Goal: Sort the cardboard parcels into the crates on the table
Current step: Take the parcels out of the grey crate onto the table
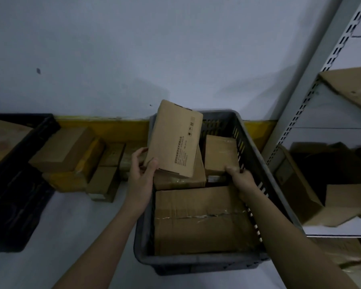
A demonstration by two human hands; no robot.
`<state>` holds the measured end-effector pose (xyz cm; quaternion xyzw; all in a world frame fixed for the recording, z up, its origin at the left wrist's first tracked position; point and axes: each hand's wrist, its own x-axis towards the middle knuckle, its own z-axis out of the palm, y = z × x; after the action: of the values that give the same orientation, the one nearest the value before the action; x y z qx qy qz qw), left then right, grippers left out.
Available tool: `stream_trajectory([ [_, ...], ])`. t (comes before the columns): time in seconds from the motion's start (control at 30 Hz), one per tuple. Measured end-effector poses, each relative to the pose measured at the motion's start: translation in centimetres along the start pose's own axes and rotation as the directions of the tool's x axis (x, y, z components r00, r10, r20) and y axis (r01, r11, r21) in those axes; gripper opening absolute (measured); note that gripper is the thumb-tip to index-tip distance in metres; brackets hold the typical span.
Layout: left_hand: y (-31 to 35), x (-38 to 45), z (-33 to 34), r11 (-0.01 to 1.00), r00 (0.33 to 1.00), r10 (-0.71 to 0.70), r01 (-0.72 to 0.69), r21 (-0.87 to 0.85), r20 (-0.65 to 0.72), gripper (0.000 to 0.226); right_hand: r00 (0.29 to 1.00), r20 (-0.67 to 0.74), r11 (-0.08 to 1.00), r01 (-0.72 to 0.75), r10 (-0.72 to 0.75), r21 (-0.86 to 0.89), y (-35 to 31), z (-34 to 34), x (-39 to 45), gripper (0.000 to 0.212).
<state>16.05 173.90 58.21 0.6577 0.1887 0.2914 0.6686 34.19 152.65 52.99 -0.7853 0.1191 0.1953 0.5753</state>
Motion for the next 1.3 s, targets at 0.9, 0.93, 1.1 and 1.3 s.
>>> stream_trajectory([
  [0.9,5.2,1.3,-8.8,0.965,0.988,-0.094,0.060,-0.256,-0.123,0.050,0.829,-0.019,0.782,0.535,-0.560,0.319,-8.4,0.4,-7.4,0.039],
  [0.93,5.1,0.8,-9.4,0.969,0.984,-0.088,0.049,-0.242,-0.152,0.047,0.821,0.002,0.781,0.542,-0.571,0.310,-8.5,1.3,-7.8,0.038],
  [1.1,4.1,-1.5,-13.4,0.981,0.931,-0.125,0.064,-0.181,-0.343,0.031,0.828,0.140,0.810,0.472,-0.542,0.347,-9.0,6.6,-9.7,0.044],
  [1.3,3.1,-3.0,-20.0,0.998,0.825,-0.068,0.065,-0.026,-0.561,0.027,0.807,0.240,0.815,0.429,-0.539,0.389,-9.5,13.3,-12.4,0.053],
])
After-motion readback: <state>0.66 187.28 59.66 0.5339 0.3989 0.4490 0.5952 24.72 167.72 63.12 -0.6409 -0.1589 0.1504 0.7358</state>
